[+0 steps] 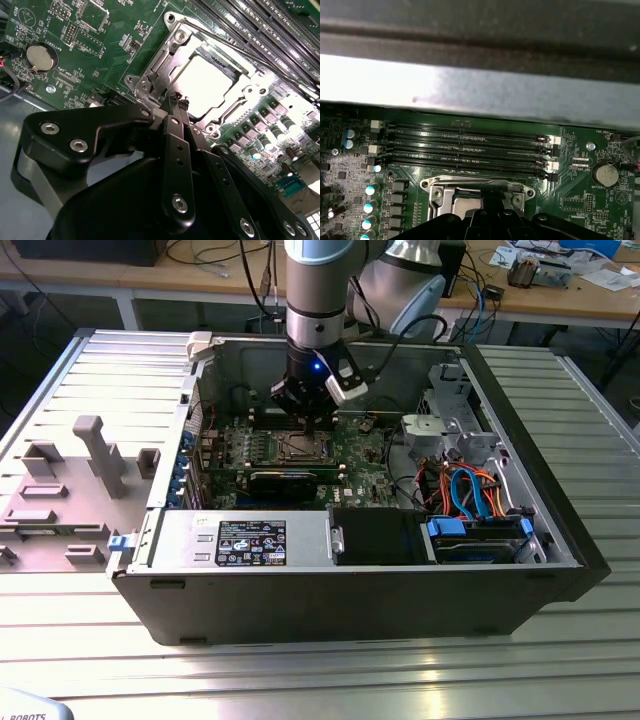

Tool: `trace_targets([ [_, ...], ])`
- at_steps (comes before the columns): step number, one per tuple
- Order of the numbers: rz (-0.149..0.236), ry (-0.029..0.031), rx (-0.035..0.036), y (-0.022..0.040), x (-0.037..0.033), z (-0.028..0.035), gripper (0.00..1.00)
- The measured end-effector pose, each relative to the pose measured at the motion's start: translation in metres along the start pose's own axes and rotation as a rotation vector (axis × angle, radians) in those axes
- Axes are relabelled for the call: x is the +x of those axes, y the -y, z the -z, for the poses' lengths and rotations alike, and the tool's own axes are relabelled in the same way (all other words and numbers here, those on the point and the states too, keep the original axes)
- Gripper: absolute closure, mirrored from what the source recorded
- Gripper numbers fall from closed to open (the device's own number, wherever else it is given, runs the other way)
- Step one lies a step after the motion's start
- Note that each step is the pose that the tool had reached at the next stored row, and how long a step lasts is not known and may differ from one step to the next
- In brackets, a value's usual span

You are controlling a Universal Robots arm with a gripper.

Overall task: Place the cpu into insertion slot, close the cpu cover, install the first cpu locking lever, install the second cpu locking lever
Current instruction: 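Install the first cpu locking lever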

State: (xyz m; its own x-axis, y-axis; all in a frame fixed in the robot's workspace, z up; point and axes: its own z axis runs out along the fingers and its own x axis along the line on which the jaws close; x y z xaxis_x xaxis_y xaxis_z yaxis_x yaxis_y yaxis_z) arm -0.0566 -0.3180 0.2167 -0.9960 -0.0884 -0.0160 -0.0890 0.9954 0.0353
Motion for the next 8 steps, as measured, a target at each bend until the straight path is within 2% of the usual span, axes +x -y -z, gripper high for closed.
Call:
trace_targets([
  [3, 0.000, -0.0001, 0.0020, -0.0002, -0.0001, 0.0045, 0.89],
  [8, 0.000, -0.0002, 0.0038, 0.0000, 0.0000, 0.0068, 0.89],
])
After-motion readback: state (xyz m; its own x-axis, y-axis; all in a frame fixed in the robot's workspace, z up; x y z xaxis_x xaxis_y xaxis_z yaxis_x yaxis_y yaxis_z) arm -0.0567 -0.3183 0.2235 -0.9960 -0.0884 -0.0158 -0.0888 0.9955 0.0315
